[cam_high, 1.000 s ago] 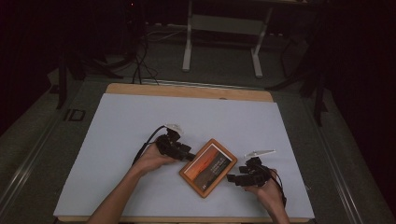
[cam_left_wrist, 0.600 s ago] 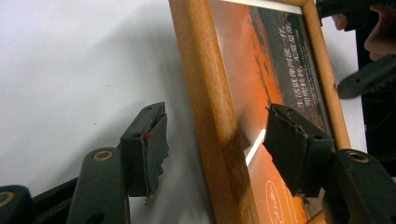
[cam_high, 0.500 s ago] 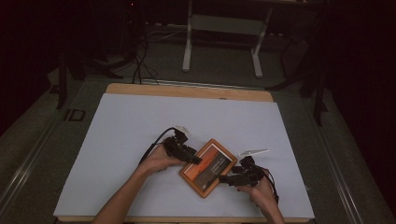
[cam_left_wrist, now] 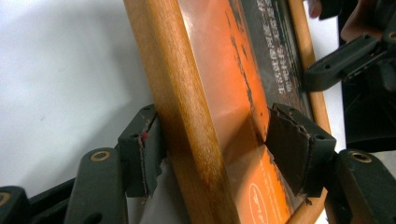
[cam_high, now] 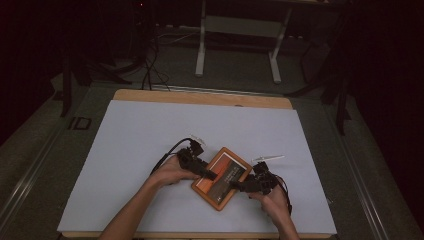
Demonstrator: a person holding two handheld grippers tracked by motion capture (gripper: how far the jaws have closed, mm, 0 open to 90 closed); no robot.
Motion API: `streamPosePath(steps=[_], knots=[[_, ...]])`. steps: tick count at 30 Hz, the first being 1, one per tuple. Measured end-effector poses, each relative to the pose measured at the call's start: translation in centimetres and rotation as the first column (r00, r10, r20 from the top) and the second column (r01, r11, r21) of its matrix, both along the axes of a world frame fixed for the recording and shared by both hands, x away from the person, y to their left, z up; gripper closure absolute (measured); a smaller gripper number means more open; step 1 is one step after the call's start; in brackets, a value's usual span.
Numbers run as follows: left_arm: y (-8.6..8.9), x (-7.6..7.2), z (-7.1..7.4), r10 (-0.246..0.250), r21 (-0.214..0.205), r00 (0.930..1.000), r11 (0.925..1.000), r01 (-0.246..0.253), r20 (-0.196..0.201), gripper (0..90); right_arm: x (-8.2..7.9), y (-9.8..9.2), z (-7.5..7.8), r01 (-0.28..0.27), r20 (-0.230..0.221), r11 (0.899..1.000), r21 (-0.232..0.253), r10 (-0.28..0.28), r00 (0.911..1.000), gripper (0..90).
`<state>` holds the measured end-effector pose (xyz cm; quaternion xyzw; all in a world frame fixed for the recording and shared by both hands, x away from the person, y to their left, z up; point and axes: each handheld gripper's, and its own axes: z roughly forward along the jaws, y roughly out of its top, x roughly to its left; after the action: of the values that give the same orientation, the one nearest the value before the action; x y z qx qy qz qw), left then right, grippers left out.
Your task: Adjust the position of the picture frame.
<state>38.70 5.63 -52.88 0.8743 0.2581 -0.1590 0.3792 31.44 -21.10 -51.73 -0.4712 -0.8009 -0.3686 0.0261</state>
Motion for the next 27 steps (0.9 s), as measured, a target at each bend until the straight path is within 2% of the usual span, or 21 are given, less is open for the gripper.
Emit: streamPosePath(steps=[5,9,10,12,16,20,23,27], knots=[[1.1,-0.6,0.5,0.023,0.010,0.9995,0.9997,-0.023,0.023,41.8,0.6,0.6,0.4,-0.020,0.010,1.000,0.008,0.020,0.9998,31.8],[2.6,-2.0,1.4,0.065,0.007,0.9953,0.9978,-0.065,0.073,45.7,1.1,1.2,1.6,-0.035,0.044,0.999,0.038,0.034,0.9984,40.9],[2.6,-2.0,1.4,0.065,0.007,0.9953,0.9978,-0.065,0.073,46.9,1.1,1.2,1.6,-0.035,0.044,0.999,0.038,0.034,0.9984,40.9],[3.6,-2.9,1.9,0.103,-0.005,0.9899,0.9947,-0.103,0.098,49.5,1.4,1.7,2.3,-0.051,0.062,0.997,0.052,0.048,0.9969,45.2],[4.8,-3.9,2.6,0.159,-0.022,0.9788,0.9872,-0.158,0.128,55.7,1.9,2.4,3.1,-0.077,0.085,0.995,0.067,0.072,0.9938,48.2],[5.7,-4.8,3.1,0.217,-0.021,0.9629,0.9760,-0.217,0.160,61.3,2.5,3.1,3.6,-0.092,0.095,0.994,0.063,0.086,0.9918,48.8],[6.0,-5.3,3.0,0.256,-0.029,0.9533,0.9667,-0.254,0.161,61.2,3.0,3.6,3.8,-0.100,0.098,0.993,0.065,0.093,0.9909,48.8],[6.4,-5.7,2.7,0.313,-0.052,0.9384,0.9498,-0.308,0.147,61.2,3.8,4.1,3.9,-0.111,0.097,0.992,0.063,0.104,0.9898,48.4]])
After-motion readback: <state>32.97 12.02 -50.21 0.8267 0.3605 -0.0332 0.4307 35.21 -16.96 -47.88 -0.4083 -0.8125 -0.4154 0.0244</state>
